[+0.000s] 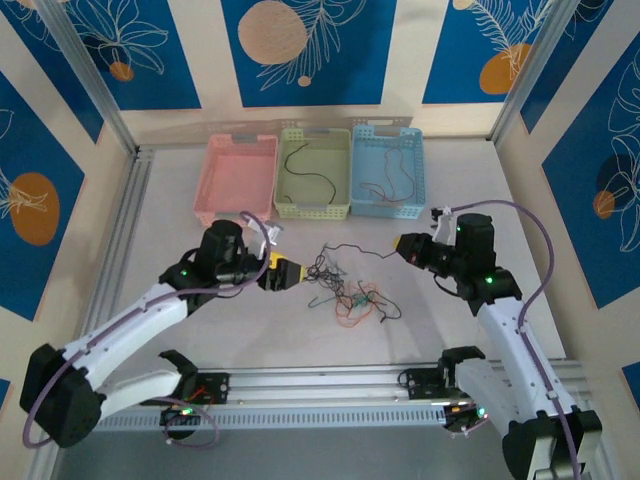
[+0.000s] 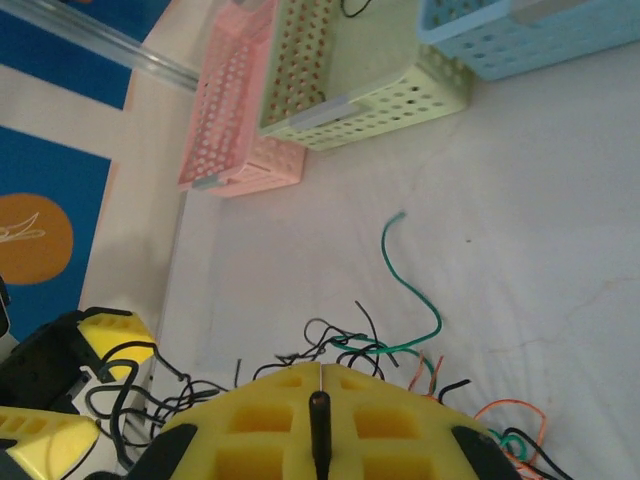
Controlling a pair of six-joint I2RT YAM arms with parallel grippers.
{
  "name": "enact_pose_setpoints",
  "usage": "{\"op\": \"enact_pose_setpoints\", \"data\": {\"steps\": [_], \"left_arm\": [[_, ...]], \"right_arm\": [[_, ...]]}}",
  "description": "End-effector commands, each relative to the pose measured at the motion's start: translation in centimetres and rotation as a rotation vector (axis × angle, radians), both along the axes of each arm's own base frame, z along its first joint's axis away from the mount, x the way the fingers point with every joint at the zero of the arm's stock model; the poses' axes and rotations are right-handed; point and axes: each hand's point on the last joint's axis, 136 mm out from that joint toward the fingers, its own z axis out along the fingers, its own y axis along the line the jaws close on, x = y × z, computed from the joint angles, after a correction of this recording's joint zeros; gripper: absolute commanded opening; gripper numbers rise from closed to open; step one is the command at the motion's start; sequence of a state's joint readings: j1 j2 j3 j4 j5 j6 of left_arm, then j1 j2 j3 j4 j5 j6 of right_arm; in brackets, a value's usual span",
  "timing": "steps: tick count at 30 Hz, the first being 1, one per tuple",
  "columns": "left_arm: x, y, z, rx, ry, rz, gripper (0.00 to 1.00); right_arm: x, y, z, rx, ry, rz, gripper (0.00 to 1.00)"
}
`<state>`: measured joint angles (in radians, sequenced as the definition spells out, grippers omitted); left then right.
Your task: Untangle the cables
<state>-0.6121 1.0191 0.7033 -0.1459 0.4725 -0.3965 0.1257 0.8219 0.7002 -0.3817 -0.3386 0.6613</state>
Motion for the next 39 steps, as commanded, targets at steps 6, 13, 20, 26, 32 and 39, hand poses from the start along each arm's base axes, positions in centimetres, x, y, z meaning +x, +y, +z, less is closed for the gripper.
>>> {"op": "enact_pose_setpoints", "data": {"steps": [6,13,20,26,32,39], "left_arm": [[-2.3,1.3,2.3,-0.076,0.029,0.039,0.7],[-4.1,2.4,3.1,-0.074,0.05,0.057,0.7],[-3.7,2.3,2.9,-0.13,0.22,0.17,0.73],[-1.9,1.0,2.5,-0.259,0.348,0.265,0.74],[-0.8,-0.6,2.0,-0.308,0.396,0.269,0.75],[-1.1,-1.3,1.0,-0.298,0.412,0.259,0.6]], "right_arm": [[0.6,1.0,0.5,-0.02,0.015,-0.002,0.0],[1.1,1.1,0.3,-0.01,0.063,-0.057,0.0],[1.3,1.1,0.0,-0.05,0.034,-0.074,0.0],[1.1,1.8,0.0,-0.058,-0.02,-0.054,0.0],[0.7,2.1,-0.6,-0.088,-0.03,-0.04,0.0],[0.5,2.1,-1.1,-0.093,-0.03,-0.041,0.0]]}}
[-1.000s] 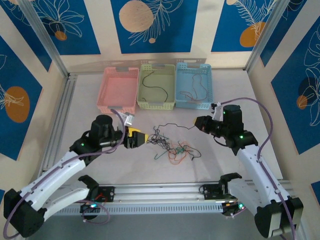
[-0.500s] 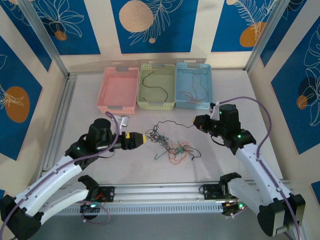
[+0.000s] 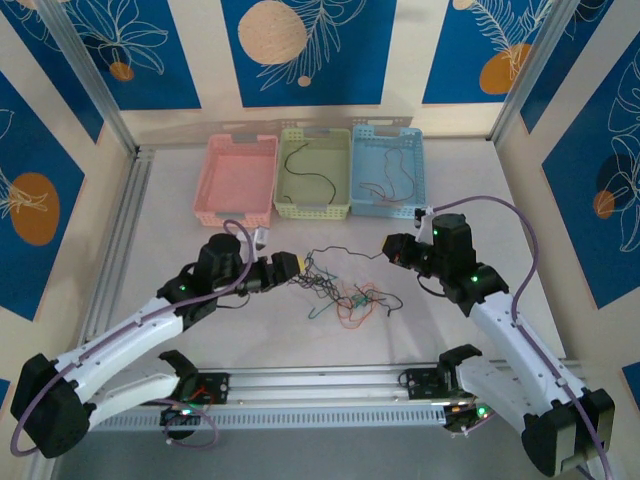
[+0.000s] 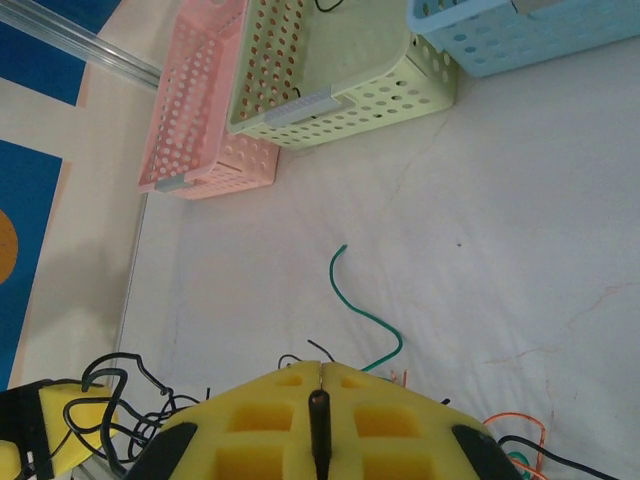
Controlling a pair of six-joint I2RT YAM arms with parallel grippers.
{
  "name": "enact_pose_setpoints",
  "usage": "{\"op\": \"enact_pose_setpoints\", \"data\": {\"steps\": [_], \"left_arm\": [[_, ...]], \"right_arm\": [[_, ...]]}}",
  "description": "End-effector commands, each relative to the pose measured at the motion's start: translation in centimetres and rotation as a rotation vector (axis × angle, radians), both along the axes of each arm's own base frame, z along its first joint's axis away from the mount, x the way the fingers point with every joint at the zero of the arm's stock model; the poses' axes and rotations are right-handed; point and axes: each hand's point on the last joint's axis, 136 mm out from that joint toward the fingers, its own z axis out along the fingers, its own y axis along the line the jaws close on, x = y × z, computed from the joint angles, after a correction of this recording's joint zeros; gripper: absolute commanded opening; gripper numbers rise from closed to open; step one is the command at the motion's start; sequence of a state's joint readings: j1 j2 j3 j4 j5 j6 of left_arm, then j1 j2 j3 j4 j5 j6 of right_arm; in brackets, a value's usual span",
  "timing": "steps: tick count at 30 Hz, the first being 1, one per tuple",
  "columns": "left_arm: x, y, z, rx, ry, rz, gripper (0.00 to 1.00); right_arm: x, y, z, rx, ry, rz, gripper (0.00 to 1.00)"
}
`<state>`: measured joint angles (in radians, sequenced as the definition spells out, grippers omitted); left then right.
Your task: Untangle the cables
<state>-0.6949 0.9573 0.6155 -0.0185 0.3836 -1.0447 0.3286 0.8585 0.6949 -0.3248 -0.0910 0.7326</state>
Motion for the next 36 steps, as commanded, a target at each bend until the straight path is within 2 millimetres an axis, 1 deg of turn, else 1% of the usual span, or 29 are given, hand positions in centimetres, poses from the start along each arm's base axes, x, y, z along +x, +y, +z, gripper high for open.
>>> {"op": "enact_pose_setpoints", "data": {"steps": [1,4,6,7,8,10,13,14,17,20,23,25,28,31,34,36], "left_arm": [[-0.1,-0.6,0.8,-0.037,-0.026,-0.004,0.55],[-0.3,-0.8,0.7,-0.046,-0.018,-0.019,0.45],[-0.5,-1.1,0.7,-0.066,-0.014,-0.03,0.41],[-0.5,-1.2,0.8,-0.079,-0.014,-0.033,0.37],[-0.5,-1.2,0.8,-0.08,-0.014,-0.032,0.32],[-0.4,-1.1,0.7,-0.065,-0.02,-0.027,0.16],[-0.5,-0.8,0.7,-0.051,-0.033,-0.024,0.03],[-0.5,-0.7,0.7,-0.046,-0.039,-0.024,0.0],[-0.6,0.3,0.6,0.017,-0.074,-0.005,0.0],[-0.7,2.3,0.8,0.14,-0.145,0.02,0.0],[-1.0,5.5,1.0,0.346,-0.215,0.042,0.0],[-1.1,8.2,1.7,0.486,-0.262,0.07,0.0],[-1.3,11.9,3.1,0.642,-0.317,0.131,0.0],[-1.7,15.0,4.9,0.743,-0.361,0.194,0.0],[-2.2,17.2,6.7,0.795,-0.404,0.248,0.0],[-2.5,18.2,7.6,0.822,-0.424,0.274,0.0]], "right_arm": [[0.0,-0.1,0.0,-0.011,-0.03,-0.004,0.0],[0.0,-0.1,-0.1,-0.012,-0.03,-0.003,0.0],[0.1,-0.1,-0.1,-0.01,-0.029,-0.004,0.0],[0.1,-0.1,-0.1,-0.01,-0.029,-0.004,0.0],[0.1,-0.1,-0.1,-0.011,-0.03,-0.005,0.0],[0.1,-0.1,-0.1,-0.013,-0.031,-0.005,0.0],[0.0,-0.2,-0.1,-0.02,-0.031,-0.007,0.0],[0.0,-0.3,0.0,-0.023,-0.036,-0.008,0.0],[0.0,-0.7,-0.2,-0.045,-0.04,-0.018,0.0],[0.2,-1.8,-0.4,-0.093,-0.038,-0.061,0.0],[0.5,-3.8,-1.0,-0.145,-0.013,-0.129,0.0],[0.7,-5.7,-1.7,-0.177,0.01,-0.2,0.0],[0.6,-9.2,-2.9,-0.193,0.075,-0.331,0.0],[0.4,-12.6,-4.3,-0.162,0.136,-0.459,0.0],[-0.1,-15.0,-5.4,-0.137,0.176,-0.551,0.0],[-0.3,-15.9,-6.0,-0.119,0.192,-0.579,0.0]]}}
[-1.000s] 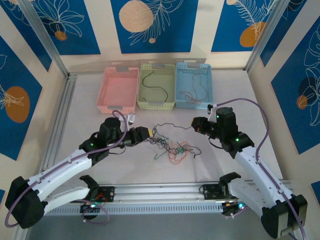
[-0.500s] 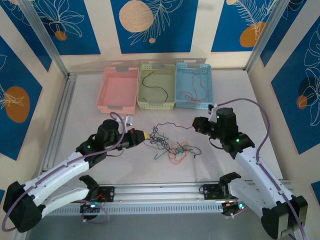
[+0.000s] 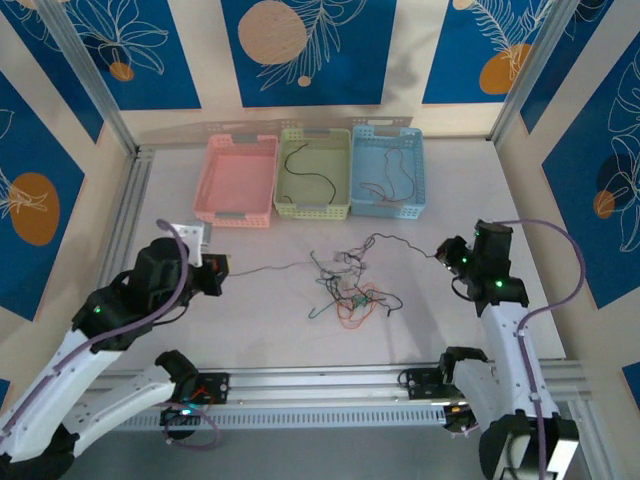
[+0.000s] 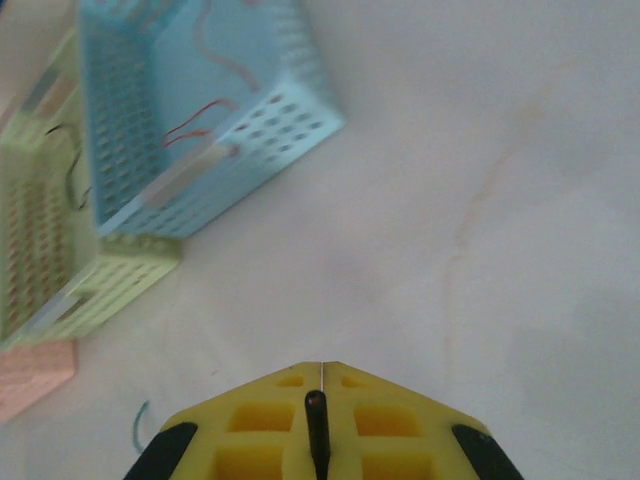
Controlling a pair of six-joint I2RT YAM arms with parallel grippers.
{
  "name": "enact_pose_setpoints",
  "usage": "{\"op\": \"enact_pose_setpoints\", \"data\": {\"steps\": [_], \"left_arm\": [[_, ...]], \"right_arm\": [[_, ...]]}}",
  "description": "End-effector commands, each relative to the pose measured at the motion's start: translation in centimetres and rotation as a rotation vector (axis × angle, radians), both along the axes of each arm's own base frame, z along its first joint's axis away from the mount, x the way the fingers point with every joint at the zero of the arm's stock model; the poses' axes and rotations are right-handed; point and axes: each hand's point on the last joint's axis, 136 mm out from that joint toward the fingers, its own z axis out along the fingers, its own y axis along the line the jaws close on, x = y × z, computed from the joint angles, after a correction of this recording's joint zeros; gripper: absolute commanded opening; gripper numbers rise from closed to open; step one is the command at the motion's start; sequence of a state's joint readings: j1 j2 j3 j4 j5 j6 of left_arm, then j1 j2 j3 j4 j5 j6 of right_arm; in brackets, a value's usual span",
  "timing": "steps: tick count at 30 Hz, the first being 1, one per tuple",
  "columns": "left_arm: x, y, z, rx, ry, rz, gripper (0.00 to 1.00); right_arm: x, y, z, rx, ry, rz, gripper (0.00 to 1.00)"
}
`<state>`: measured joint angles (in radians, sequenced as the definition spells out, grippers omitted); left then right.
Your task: Untangle the cables
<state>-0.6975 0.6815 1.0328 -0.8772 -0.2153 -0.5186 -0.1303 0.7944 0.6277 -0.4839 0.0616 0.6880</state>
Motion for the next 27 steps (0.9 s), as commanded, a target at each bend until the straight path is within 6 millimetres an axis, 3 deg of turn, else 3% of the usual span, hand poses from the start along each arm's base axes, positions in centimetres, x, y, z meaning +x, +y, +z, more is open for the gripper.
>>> {"op": "enact_pose_setpoints", "data": {"steps": [1,14,19,23,25,27], "left_arm": [[-1.1,4.4,0.3,0.186,-0.025,0.082,0.0],[-2.9,9.7,6.3,0.252,-0.179,0.214,0.0],[-3.5,12.9,12.1,0.36,-0.311,0.287,0.0],[-4.1,14.3,16.9,0.324,-0.426,0.341,0.0],[-4.2,14.3,18.6,0.296,-0.478,0.344,0.0],[-3.7,13.0,19.2,0.262,-0.488,0.297,0.0]], "right_arm": [[-1.1,-1.0,-1.5,0.039,0.047,-0.045,0.0],[-1.3,-3.3,-4.2,0.03,0.129,-0.133,0.0],[-1.3,-3.6,-5.1,0.024,0.16,-0.146,0.0],[-1.3,-3.6,-5.5,0.026,0.173,-0.148,0.0],[-1.2,-3.5,-5.5,0.035,0.164,-0.143,0.0],[-1.2,-3.2,-5.6,0.045,0.16,-0.133,0.0]]}}
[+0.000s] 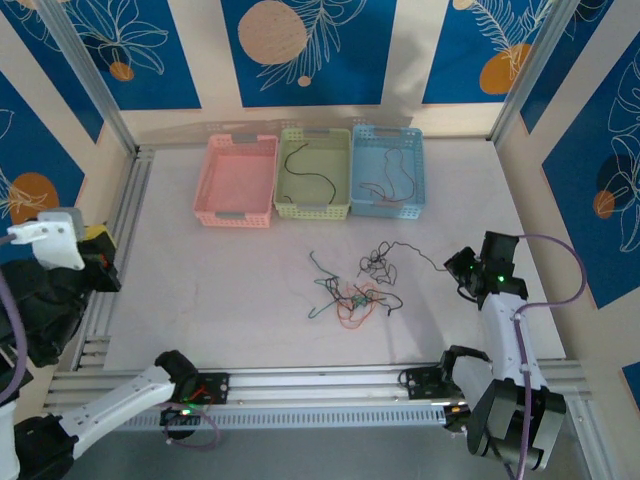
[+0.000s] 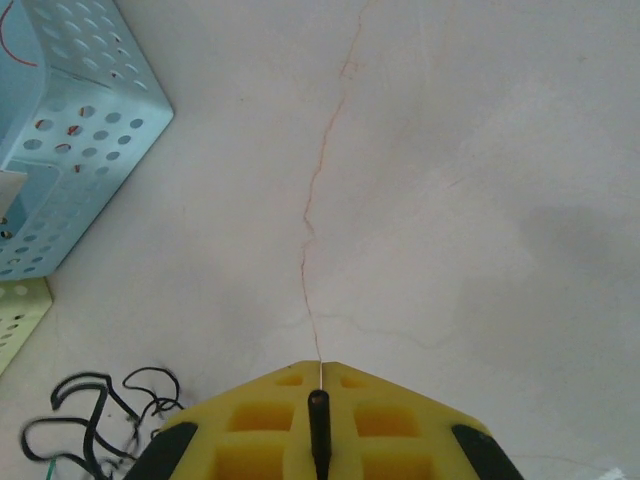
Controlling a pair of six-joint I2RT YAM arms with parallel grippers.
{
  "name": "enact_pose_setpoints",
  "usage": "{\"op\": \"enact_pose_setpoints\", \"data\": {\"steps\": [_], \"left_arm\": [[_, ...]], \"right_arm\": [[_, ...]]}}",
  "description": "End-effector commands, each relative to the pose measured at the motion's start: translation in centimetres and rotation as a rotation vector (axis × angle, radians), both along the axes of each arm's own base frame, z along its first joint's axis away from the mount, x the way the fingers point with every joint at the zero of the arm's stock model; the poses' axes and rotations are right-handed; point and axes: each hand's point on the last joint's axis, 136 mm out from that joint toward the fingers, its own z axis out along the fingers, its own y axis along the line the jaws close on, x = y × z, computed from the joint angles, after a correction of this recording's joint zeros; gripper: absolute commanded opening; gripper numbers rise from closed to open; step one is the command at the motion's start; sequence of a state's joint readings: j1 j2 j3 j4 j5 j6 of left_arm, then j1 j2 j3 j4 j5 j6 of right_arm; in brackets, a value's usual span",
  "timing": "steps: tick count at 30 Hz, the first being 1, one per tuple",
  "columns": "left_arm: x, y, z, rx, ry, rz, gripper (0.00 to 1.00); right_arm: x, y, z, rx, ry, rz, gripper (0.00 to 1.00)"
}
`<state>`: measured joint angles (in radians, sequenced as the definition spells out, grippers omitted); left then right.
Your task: Untangle the cables
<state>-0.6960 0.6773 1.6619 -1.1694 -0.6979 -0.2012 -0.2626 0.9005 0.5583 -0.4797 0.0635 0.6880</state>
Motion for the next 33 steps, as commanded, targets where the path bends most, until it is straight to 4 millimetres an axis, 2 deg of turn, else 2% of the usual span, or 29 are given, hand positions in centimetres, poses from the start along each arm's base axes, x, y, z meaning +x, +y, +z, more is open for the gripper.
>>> {"op": "enact_pose_setpoints", "data": {"steps": [1,4,8,17,19,27,33], "left_arm": [[1.2,-1.7,1.4,0.023,-0.023,-0.051,0.0],[2.7,-4.9,1.7,-0.008,-0.015,-0.15,0.0],[5.3,-8.3,3.0,-0.011,-0.02,-0.213,0.0],[13.4,-17.6,5.6,-0.023,-0.023,-0.36,0.0],[15.9,-19.2,5.6,-0.052,-0.009,-0.381,0.0],[26.3,-23.2,3.8,-0.201,0.053,-0.439,0.0],[32.2,-25.9,2.0,-0.227,0.05,-0.49,0.0]], "right_arm": [[0.1,0.2,-0.2,0.016,-0.009,0.004,0.0],[0.3,0.7,-0.2,0.036,-0.023,0.019,0.0],[0.4,1.3,-0.5,0.057,-0.03,0.039,0.0],[0.0,1.6,-1.9,0.013,-0.02,0.059,0.0],[0.0,1.5,-2.3,-0.007,-0.018,0.057,0.0],[0.1,1.8,-2.8,0.009,-0.009,0.065,0.0],[0.2,2.0,-2.9,0.016,-0.011,0.07,0.0]]}}
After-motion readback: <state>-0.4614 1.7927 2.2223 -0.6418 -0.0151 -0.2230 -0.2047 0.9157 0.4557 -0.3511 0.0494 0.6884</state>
